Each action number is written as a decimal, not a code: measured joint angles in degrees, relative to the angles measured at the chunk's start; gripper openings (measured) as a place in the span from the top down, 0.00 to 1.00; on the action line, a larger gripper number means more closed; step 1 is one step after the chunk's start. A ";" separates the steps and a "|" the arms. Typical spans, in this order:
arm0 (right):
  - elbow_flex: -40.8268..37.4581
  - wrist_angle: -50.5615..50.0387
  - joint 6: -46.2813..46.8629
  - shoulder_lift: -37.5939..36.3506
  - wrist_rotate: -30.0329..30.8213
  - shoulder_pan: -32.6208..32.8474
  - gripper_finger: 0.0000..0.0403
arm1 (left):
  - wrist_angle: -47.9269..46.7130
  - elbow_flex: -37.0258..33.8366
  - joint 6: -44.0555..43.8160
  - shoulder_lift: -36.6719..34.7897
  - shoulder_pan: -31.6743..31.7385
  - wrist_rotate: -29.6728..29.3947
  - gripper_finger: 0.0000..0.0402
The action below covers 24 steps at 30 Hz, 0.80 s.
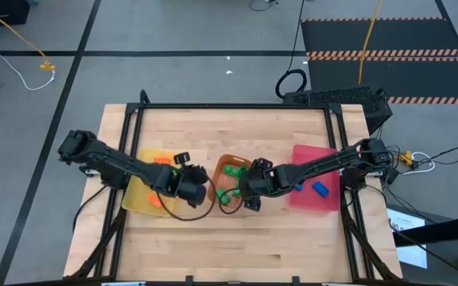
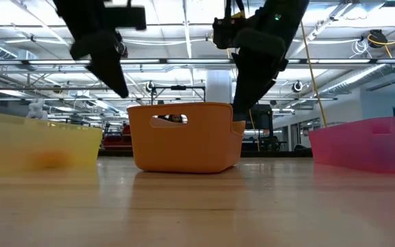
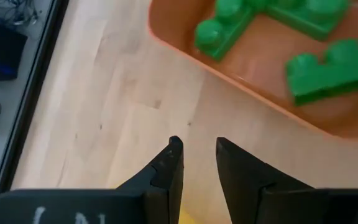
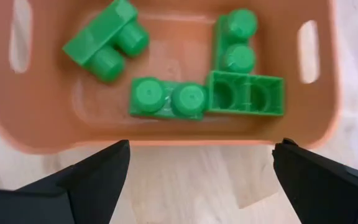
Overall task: Sort & place blocks by color
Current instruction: Adjust the bins
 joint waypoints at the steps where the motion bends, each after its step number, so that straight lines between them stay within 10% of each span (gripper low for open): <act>1: 0.00 -0.04 0.08 0.00 0.83 0.04 0.07 | 2.63 -1.53 1.17 0.00 1.00 -0.05 0.76; 13: -2.00 -5.52 4.97 -0.11 5.54 -0.13 0.07 | 17.07 -12.88 5.08 0.02 7.88 5.03 0.76; 24: -17.02 14.05 2.36 -0.02 5.47 -3.09 0.07 | 25.42 -14.57 8.73 0.02 7.86 7.31 0.76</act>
